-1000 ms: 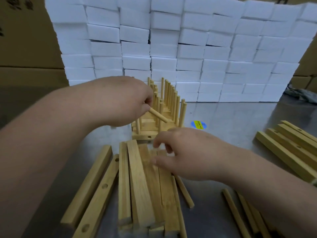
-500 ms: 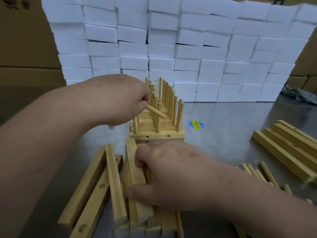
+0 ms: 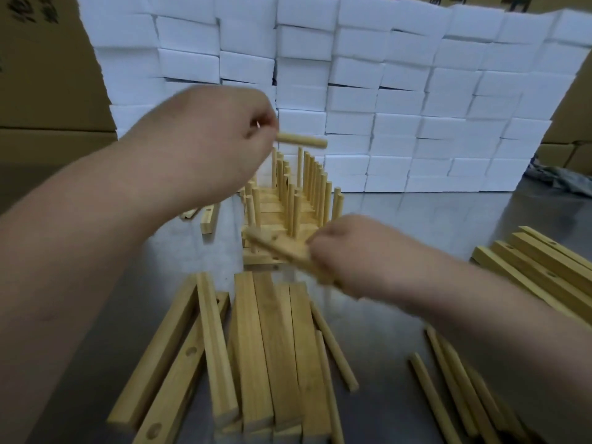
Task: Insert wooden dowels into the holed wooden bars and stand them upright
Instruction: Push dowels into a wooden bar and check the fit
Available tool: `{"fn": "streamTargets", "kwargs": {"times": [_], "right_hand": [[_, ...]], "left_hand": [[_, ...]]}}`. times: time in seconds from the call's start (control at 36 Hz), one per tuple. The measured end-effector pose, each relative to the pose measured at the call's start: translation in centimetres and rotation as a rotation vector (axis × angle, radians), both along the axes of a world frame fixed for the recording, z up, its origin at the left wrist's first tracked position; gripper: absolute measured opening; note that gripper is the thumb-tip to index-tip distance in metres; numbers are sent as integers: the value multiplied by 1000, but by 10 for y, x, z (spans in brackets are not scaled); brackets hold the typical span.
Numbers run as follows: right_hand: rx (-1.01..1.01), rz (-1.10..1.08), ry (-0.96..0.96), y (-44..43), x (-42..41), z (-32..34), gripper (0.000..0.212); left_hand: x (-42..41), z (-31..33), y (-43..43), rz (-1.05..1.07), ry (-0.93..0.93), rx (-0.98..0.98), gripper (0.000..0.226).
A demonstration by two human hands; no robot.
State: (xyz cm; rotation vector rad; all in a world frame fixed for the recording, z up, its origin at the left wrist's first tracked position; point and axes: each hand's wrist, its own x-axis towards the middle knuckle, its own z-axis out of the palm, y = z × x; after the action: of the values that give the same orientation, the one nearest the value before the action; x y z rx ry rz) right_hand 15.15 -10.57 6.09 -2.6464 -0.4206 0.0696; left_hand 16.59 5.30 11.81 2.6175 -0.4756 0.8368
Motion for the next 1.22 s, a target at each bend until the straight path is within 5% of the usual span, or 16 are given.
{"fn": "streamTargets", "kwargs": {"times": [0.14,0.22,0.47,0.64,0.83,0.97,1.22], "right_hand": [[838,-228,214,-28,13,16,22],[1066,-218,325,-34,17,18,25],[1241,-14,560,-31,18,14,21],[1162,83,543,-33,18,11,24],[1189,119,506,-31,19,7,61],[1247,40,466,-28,18,8,24],[1180,-82,335,-26,17,5,23]], "left_hand": [[-1,4,2,-31,-86,-196,17],[0,2,1,24,-64,-182,16],[4,-3,1,64,-27,-120,23],[9,-6,1,84,-15,-68,22],[10,-8,-1,79,-9,-33,17],[8,-9,-4,37,-5,-27,11],[7,-12,-6,-12,22,13,7]]}}
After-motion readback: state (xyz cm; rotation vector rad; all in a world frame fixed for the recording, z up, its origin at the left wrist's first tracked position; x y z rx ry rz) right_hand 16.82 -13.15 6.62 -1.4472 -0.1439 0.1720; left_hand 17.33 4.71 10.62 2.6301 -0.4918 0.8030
